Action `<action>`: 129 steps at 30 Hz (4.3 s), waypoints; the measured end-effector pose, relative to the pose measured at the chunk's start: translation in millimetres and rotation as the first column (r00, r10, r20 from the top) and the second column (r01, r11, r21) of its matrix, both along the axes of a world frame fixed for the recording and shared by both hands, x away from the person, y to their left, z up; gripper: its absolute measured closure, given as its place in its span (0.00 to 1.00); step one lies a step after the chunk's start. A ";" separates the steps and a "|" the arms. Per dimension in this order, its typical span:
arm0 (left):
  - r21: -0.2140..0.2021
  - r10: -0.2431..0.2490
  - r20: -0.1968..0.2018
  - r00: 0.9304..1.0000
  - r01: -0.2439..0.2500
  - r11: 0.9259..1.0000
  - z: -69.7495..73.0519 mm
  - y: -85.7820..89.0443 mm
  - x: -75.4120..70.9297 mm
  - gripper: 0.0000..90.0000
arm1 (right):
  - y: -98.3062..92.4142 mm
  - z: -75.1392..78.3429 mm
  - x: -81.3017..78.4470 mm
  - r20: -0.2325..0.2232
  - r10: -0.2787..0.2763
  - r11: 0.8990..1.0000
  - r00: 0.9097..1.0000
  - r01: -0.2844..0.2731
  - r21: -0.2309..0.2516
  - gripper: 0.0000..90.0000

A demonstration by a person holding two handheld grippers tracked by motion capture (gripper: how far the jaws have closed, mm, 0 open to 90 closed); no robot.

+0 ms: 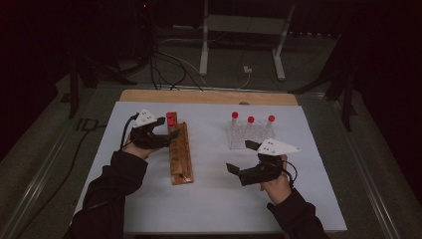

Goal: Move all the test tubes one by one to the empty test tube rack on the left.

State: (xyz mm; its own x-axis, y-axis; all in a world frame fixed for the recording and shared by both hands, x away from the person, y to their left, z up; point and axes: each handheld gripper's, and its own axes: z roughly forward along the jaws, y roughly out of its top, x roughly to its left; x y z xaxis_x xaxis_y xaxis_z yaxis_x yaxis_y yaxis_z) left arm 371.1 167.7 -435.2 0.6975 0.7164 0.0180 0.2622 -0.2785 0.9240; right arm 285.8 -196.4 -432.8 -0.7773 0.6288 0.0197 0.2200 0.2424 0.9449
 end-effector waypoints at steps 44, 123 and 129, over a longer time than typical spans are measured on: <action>-0.071 -0.195 0.045 0.980 0.198 0.978 -6.9 0.5 -82.0 0.02 | -88.0 -28.2 101.4 -0.065 -0.488 0.871 0.870 0.481 -0.103 0.19; -0.063 -0.233 0.007 0.972 0.233 0.970 -5.3 -5.4 -80.2 0.02 | -80.4 29.6 95.0 -0.016 -0.435 0.895 0.900 0.430 -0.118 0.84; -0.063 -0.233 0.010 0.972 0.234 0.970 -2.7 -5.9 -80.2 0.02 | -70.5 27.2 80.3 -0.018 -0.387 0.916 0.922 0.382 -0.120 0.84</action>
